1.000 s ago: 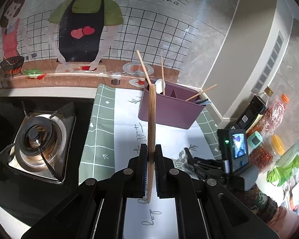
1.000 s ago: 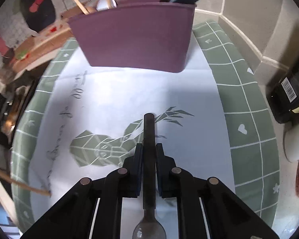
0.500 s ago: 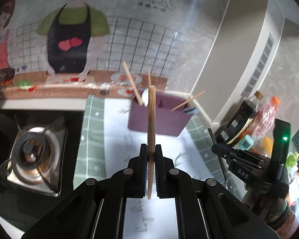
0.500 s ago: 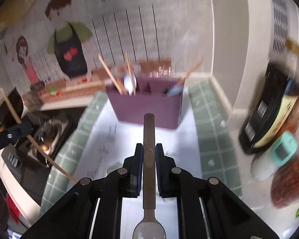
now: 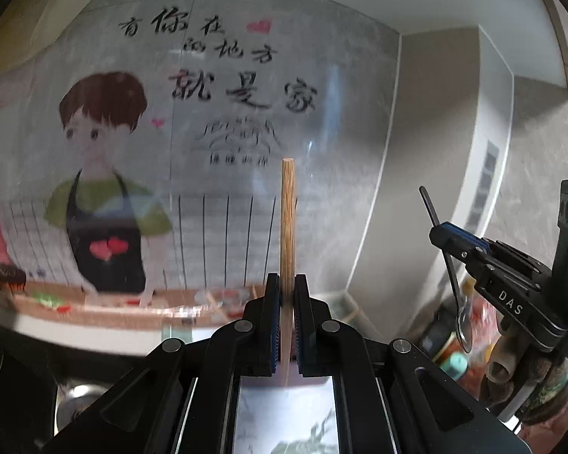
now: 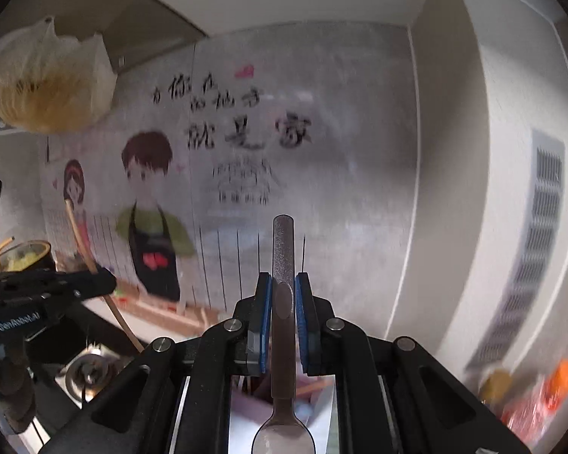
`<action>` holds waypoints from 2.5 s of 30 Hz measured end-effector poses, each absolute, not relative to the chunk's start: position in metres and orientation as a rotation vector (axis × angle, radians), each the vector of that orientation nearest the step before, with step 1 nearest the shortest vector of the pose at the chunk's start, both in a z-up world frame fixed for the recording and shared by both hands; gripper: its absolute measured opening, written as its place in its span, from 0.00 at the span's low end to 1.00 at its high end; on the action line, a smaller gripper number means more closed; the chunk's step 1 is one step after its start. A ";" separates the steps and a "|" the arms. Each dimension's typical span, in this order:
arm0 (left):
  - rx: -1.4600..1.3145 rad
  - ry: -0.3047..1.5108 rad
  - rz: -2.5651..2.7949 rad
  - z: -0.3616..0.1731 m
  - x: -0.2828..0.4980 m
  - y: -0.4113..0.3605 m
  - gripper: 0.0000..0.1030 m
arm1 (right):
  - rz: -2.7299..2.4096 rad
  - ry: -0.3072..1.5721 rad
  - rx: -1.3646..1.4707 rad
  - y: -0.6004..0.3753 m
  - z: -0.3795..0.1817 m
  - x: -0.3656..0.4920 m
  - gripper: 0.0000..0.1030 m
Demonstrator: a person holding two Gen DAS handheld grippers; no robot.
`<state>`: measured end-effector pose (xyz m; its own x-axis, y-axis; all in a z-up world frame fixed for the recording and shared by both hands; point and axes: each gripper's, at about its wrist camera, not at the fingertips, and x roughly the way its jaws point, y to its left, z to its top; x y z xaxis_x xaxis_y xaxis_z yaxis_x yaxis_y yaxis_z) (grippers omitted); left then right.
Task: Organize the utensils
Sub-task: 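Lift the chopstick and spoon with both grippers up over the purple caddy, then open both grippers to drop the chopstick and spoon into the caddy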
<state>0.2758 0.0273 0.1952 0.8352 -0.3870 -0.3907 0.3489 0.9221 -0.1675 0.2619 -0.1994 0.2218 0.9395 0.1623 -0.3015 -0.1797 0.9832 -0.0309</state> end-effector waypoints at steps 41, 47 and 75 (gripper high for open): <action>-0.136 0.661 -0.389 0.060 0.444 -0.018 0.08 | 0.308 0.403 -0.106 -0.182 0.064 0.450 0.11; -0.145 0.674 -0.393 0.057 0.442 -0.013 0.08 | 0.351 0.484 -0.079 -0.191 0.058 0.434 0.09; -0.162 0.745 -0.341 0.054 0.397 -0.007 0.65 | 0.239 0.780 0.022 -0.220 0.024 0.347 0.33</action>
